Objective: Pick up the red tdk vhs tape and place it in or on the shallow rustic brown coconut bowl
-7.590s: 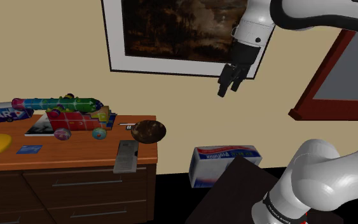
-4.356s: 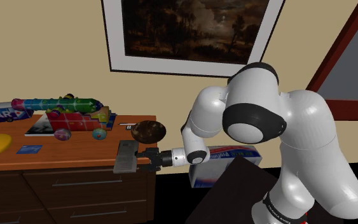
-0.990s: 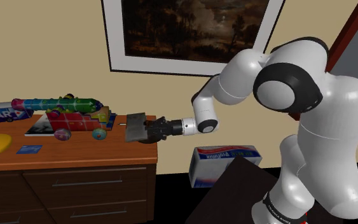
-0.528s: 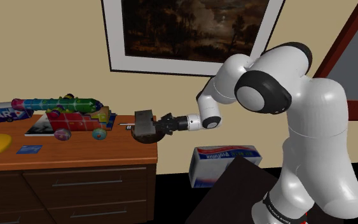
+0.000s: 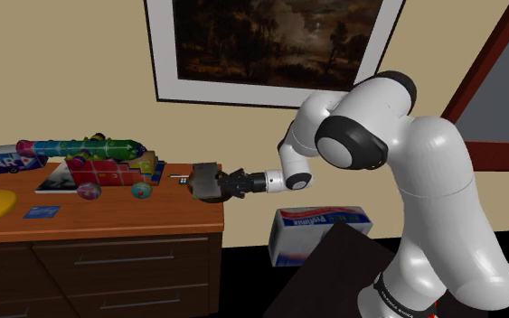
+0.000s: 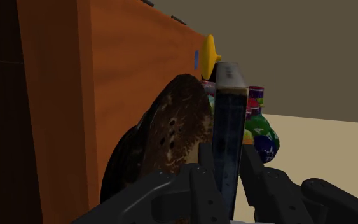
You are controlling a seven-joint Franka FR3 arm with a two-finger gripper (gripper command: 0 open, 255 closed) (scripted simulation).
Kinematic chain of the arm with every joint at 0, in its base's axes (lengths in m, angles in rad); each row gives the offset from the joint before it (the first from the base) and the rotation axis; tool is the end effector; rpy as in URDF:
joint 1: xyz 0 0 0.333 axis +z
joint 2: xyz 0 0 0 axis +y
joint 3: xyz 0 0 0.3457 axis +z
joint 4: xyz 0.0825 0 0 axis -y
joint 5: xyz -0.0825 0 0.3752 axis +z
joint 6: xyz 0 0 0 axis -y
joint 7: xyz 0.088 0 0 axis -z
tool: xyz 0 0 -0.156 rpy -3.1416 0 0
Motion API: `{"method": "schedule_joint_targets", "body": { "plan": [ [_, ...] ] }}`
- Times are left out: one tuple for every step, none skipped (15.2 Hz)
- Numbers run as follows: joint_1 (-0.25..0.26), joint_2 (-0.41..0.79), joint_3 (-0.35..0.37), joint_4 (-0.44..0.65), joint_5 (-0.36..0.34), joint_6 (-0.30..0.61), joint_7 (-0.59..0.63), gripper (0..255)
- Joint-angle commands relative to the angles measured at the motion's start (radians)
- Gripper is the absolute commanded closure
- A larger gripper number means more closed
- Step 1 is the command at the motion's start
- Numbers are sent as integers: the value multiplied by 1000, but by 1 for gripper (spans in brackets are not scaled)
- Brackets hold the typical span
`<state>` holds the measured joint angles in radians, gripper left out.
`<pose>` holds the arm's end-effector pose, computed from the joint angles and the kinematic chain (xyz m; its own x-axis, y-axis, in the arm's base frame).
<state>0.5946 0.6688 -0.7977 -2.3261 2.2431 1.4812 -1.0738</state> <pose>0.5556 0.0207 0.1794 0.7760 -0.6304 0.0190 -0.0479 -0.0890 -0.9949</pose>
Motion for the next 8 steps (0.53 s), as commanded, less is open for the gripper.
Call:
{"method": "schedule_joint_targets", "body": {
  "plan": [
    [-10,31,19,8,13,-10,-9,255],
    [-18,51,29,15,23,-20,-15,255],
    [-18,51,29,15,23,-20,-15,255],
    [-18,51,29,15,23,-20,-15,255],
    [-18,51,29,15,23,-20,-14,255],
    [-17,51,29,15,23,-20,-14,255],
    [-17,52,28,15,23,-21,-14,255],
    [-17,52,28,15,24,-21,-14,255]
  ]
}}
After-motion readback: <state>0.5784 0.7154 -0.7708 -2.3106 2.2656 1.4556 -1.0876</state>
